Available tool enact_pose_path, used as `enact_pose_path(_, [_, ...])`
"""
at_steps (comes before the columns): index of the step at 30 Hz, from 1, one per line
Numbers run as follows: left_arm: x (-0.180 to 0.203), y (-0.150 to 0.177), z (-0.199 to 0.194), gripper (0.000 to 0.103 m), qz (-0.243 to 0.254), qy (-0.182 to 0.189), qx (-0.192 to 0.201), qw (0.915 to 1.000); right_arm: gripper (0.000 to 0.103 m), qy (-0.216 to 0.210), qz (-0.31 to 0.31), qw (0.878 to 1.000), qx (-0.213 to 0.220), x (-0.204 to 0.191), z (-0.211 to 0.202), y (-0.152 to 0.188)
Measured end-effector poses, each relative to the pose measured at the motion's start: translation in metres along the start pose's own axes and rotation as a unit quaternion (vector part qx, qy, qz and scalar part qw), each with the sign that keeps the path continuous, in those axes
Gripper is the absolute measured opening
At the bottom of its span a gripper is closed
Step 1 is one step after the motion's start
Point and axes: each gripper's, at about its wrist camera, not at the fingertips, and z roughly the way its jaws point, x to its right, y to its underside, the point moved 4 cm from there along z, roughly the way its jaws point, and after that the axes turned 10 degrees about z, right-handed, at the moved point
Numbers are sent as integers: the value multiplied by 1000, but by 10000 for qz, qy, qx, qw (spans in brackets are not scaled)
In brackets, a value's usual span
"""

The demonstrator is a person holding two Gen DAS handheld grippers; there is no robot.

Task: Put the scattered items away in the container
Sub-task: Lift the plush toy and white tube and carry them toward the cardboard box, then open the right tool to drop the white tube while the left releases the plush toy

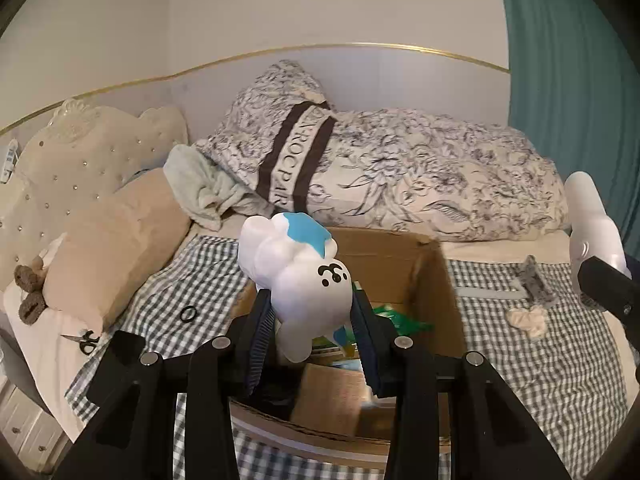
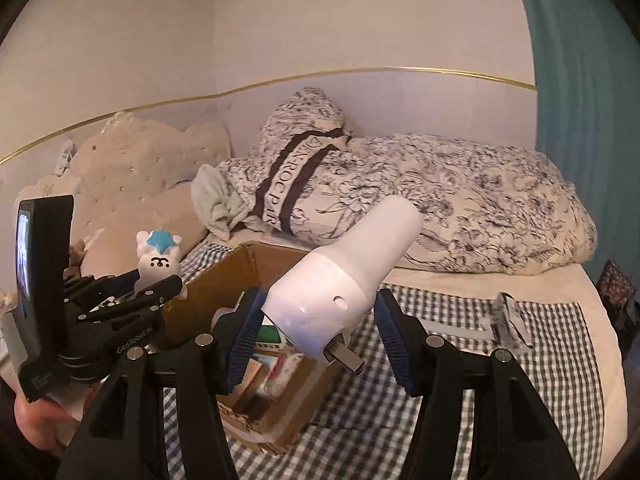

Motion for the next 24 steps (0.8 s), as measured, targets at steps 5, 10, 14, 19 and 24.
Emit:
enact_pose_path(5, [-15,4,13,40,-44,-15,-69,10000,57,-89,-118,9999,-64,-17,22,-1])
enact_pose_path(10, [-19,9,28,40,-13,22,-175,9998,57,-177,-234,9994,-181,-33,44,4])
enact_pose_path(14, [-23,12,44,40,-71,122,-284,9995,57,-213,-338,9988,-287,-42,64,8])
enact_pose_path(19, [-17,12,63,40,-32,249,-415,9988,57,-196,-426,9979,-455,-47,90,10])
enact_pose_path(24, [-11,17,87,40,-2,359,-629,9974,57,-150,-500,9964,-662,-47,116,13])
